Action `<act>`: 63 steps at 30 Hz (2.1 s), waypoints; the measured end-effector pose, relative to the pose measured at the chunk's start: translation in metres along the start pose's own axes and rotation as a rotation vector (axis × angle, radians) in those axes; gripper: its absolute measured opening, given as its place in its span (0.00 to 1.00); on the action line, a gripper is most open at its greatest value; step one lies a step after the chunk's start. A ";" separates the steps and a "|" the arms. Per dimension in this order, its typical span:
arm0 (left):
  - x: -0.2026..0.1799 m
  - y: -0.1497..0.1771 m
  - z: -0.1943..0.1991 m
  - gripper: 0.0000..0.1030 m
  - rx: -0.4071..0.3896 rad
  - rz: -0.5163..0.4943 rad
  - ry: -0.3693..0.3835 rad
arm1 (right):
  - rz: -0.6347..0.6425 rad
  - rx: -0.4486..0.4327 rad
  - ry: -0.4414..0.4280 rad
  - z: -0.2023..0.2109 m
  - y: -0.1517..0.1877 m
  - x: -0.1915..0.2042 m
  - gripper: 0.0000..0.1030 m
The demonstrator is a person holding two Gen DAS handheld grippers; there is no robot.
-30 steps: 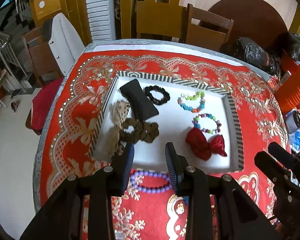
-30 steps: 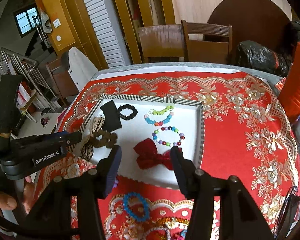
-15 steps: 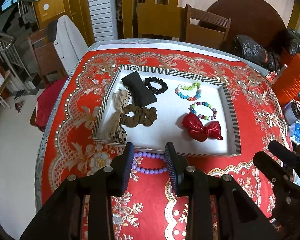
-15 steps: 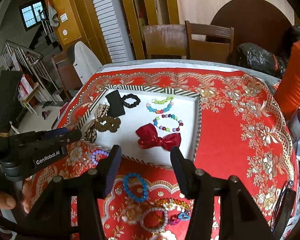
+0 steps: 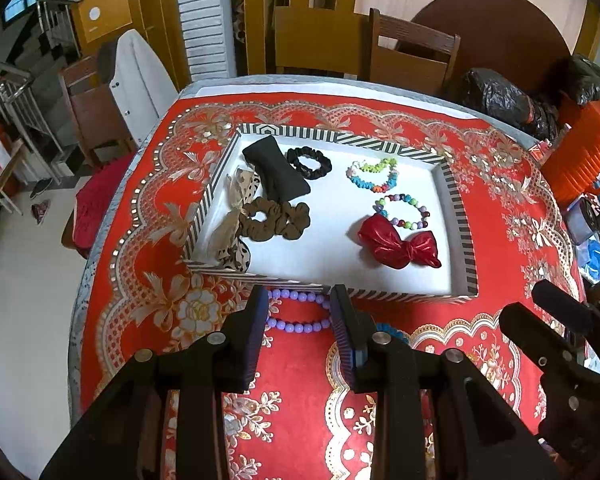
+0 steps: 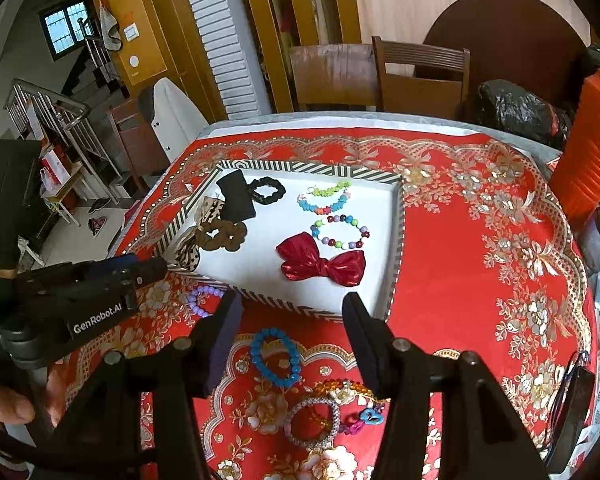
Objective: Organize jewelry
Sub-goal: 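Withdraw both grippers from the tray toward the remaining bracelets, then grasp the purple bead bracelet with the left gripper while the right grasps the blue bracelet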
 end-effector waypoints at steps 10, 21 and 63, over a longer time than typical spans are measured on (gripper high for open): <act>0.000 0.004 0.001 0.18 0.005 -0.003 -0.003 | 0.010 0.006 0.010 -0.001 0.003 0.000 0.54; -0.001 0.014 -0.005 0.18 0.039 0.001 0.012 | 0.002 0.030 0.031 -0.002 0.012 -0.008 0.55; 0.063 0.049 -0.091 0.18 0.258 0.211 0.090 | -0.008 0.185 -0.048 -0.045 0.072 -0.028 0.55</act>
Point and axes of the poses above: each gripper's, at about its wrist camera, not at the fingertips, and z roughly against the way its jaws point, x to its left, y to its underside, the point moved 7 cm from there along -z, roughly the way its jaws point, and after that the axes turned 6 degrees about -x, right-handed, at the moved point
